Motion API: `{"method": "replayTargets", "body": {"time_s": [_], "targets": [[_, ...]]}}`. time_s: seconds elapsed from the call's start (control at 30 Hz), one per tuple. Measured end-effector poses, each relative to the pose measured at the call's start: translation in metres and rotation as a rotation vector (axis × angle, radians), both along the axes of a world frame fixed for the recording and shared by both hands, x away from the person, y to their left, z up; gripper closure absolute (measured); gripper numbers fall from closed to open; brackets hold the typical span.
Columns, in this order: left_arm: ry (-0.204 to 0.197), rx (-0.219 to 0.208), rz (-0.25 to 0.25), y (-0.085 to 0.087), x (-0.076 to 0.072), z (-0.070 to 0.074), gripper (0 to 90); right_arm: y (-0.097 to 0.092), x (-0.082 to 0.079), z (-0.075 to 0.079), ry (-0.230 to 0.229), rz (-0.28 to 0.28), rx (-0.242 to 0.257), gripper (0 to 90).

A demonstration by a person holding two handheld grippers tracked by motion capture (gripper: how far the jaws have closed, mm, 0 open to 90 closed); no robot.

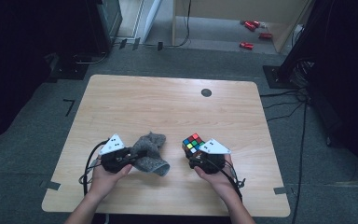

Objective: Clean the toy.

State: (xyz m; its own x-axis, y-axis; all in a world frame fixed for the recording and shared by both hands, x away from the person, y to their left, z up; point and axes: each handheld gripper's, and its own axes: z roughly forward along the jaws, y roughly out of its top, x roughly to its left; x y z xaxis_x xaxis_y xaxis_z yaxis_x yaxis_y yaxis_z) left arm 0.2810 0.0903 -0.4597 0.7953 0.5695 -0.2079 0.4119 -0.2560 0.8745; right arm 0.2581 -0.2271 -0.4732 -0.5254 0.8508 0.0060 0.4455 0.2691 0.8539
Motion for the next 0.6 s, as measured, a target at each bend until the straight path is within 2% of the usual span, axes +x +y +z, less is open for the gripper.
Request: {"method": "replayTargets", "body": {"time_s": [0.07, 0.1, 0.17, 0.27, 0.3, 0.33, 0.4, 0.47, 0.53, 0.57, 0.6], "targets": [[-0.005, -0.033, -0.035, -0.012, 0.002, 0.005, 76.3, 0.007, -0.002, 0.000, 0.003, 0.030, 0.006, 34.1], [-0.007, -0.049, -0.052, -0.017, 0.002, 0.007, 76.3, 0.013, -0.004, -0.001, 0.006, 0.062, 0.005, 34.1], [-0.011, -0.078, -0.082, -0.025, 0.001, 0.010, 76.3, 0.016, -0.005, -0.002, 0.006, 0.074, 0.005, 34.1], [-0.005, -0.109, -0.127, -0.037, 0.000, 0.014, 76.3, 0.026, -0.008, -0.004, 0.015, 0.108, 0.004, 34.1], [-0.003, -0.110, -0.138, -0.041, -0.001, 0.014, 76.2, 0.033, -0.010, -0.007, 0.018, 0.129, -0.014, 34.1], [-0.003, -0.107, -0.147, -0.044, -0.001, 0.014, 76.2, 0.033, -0.010, -0.007, 0.018, 0.129, -0.014, 34.1], [0.004, -0.093, -0.175, -0.050, -0.003, 0.012, 75.8, 0.044, -0.014, -0.010, 0.020, 0.157, -0.051, 34.2], [0.005, -0.076, -0.187, -0.055, -0.005, 0.010, 75.6, 0.047, -0.014, -0.011, 0.024, 0.164, -0.057, 34.2], [-0.010, -0.037, -0.178, -0.058, -0.006, 0.008, 74.6, 0.054, -0.016, -0.013, 0.023, 0.175, -0.095, 34.3], [-0.015, -0.026, -0.170, -0.058, -0.006, 0.007, 74.6, 0.054, -0.016, -0.013, 0.023, 0.175, -0.095, 34.3], [-0.016, -0.014, -0.158, -0.057, -0.005, 0.007, 74.5, 0.056, -0.018, -0.014, 0.001, 0.177, -0.121, 34.3]]}}
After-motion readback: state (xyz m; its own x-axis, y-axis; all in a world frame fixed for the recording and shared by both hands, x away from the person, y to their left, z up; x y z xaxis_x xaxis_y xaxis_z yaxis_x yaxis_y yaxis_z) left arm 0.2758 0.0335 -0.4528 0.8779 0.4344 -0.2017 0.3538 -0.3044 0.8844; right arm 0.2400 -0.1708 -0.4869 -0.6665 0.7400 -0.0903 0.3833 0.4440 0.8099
